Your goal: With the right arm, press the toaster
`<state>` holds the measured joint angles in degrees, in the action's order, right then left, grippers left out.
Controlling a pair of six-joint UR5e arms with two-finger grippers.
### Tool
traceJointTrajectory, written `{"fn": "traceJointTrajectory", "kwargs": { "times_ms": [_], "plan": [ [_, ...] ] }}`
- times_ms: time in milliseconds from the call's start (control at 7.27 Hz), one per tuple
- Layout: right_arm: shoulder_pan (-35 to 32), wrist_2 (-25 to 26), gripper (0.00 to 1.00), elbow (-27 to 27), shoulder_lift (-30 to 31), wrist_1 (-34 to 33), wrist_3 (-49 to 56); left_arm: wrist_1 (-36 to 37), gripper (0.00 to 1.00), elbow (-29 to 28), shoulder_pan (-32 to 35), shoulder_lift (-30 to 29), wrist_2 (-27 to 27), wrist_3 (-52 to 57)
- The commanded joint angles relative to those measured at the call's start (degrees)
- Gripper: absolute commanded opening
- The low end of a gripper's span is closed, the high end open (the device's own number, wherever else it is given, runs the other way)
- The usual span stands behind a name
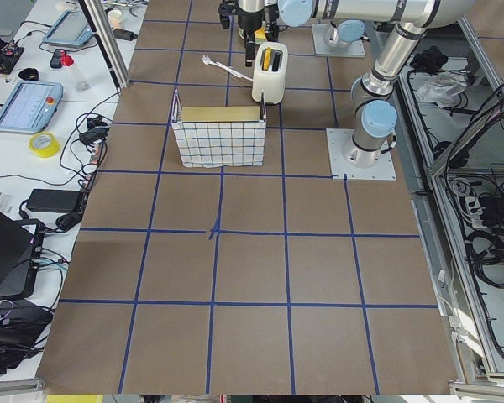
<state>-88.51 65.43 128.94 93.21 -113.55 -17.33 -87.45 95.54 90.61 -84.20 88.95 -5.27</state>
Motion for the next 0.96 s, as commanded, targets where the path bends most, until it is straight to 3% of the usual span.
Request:
{"fn": "traceJointTrajectory", "kwargs": {
  "times_ms": [0,275,550,825],
  "plan": [
    [0.09,4.77,0.00,-0.09,-0.22,-0.09,0.01,0.00,1.00,0.00,0.00,0.00,-0.09,0.00],
    [0.26,12.13,0.00,-0.27,0.13,-1.58,-0.07,0.00,1.00,0.00,0.00,0.00,0.00,0.00],
    [0.53,16.18,0.00,-2.27,0.48,-1.06,0.45,0.00,1.00,0.00,0.00,0.00,0.00,0.00],
    [0.36,19.98,0.00,-12.25,1.10,8.72,2.72,0.00,1.00,0.00,0.00,0.00,0.00,0.00]
  ]
}}
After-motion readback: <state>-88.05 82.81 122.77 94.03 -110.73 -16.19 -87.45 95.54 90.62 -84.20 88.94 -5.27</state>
